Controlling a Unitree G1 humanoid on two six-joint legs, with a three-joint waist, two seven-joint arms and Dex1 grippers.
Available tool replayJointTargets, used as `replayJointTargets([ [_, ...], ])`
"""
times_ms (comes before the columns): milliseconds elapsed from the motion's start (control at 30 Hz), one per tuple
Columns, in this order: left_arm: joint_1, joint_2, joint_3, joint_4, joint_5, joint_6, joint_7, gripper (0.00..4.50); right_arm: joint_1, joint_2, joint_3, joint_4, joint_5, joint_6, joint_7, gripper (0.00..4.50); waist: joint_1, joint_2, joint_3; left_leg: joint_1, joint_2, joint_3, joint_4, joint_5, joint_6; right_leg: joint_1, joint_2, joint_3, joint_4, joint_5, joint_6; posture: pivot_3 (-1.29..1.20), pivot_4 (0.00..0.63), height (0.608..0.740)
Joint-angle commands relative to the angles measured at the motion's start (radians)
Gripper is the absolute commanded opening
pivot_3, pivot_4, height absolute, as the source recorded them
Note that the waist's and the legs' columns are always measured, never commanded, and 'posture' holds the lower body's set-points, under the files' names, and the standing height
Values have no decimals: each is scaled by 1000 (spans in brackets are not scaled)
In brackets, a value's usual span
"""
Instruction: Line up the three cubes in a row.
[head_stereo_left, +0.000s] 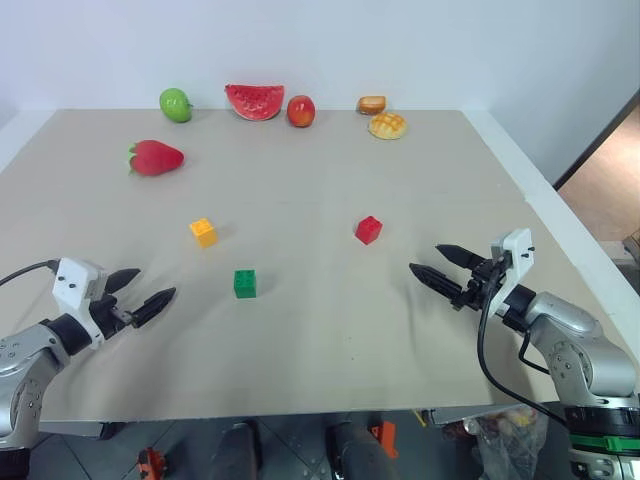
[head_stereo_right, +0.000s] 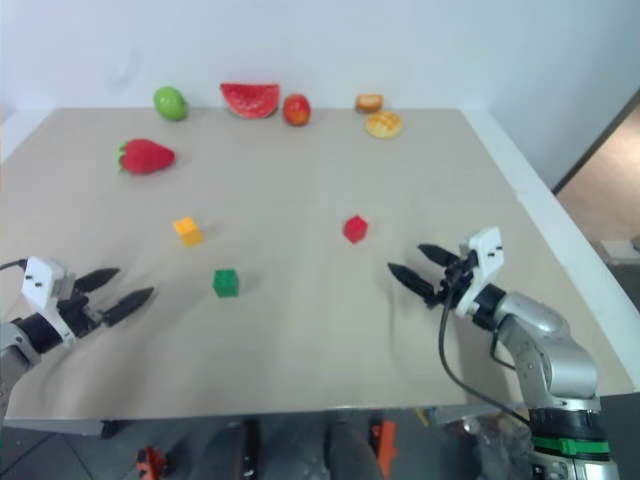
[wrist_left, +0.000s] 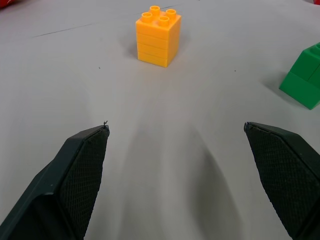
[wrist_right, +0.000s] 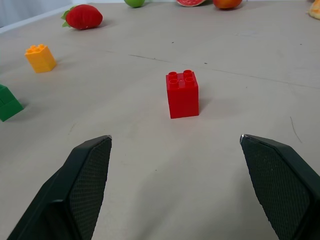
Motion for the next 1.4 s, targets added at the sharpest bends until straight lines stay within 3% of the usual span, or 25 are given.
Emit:
replayJointTargets([
  [33,-31,4,17,-39,-3,-16,7,4472,-28,12,-9,-3,-42,-54,-31,4269,0,0,0,0,0,0,0,0,0,0,0,0,0,0,0,0,150,740],
  [300,-118,-11,-73,-135,-26,-86,-117,4472,-137,101,14,147,-161,-150,-151,4269,0,0,0,0,-1,1,2,0,0,1,0,1,0,2,2,0,150,740],
  [567,-341,-47,-270,-191,-7,-88,-188,4472,-274,164,77,372,-235,-243,-122,4269,1,0,0,0,0,-1,3,1,1,3,4,1,0,3,4,0,150,740],
  [700,-373,-57,-320,-186,-11,-111,-259,4472,-322,181,92,470,-260,-299,-100,4269,-2,0,0,0,-1,-1,4,1,2,4,4,4,0,4,7,0,150,740],
  [967,-420,-74,-379,-111,11,-168,-376,4472,-405,216,102,640,-289,-378,-66,4269,-2,1,0,0,1,-2,2,1,2,3,8,4,1,5,9,0,150,740],
  [1400,-416,-107,-376,-17,29,-251,-421,4472,-478,272,126,747,-325,-430,-18,4269,-2,1,0,1,1,-2,4,1,2,3,8,4,2,6,9,0,150,740],
])
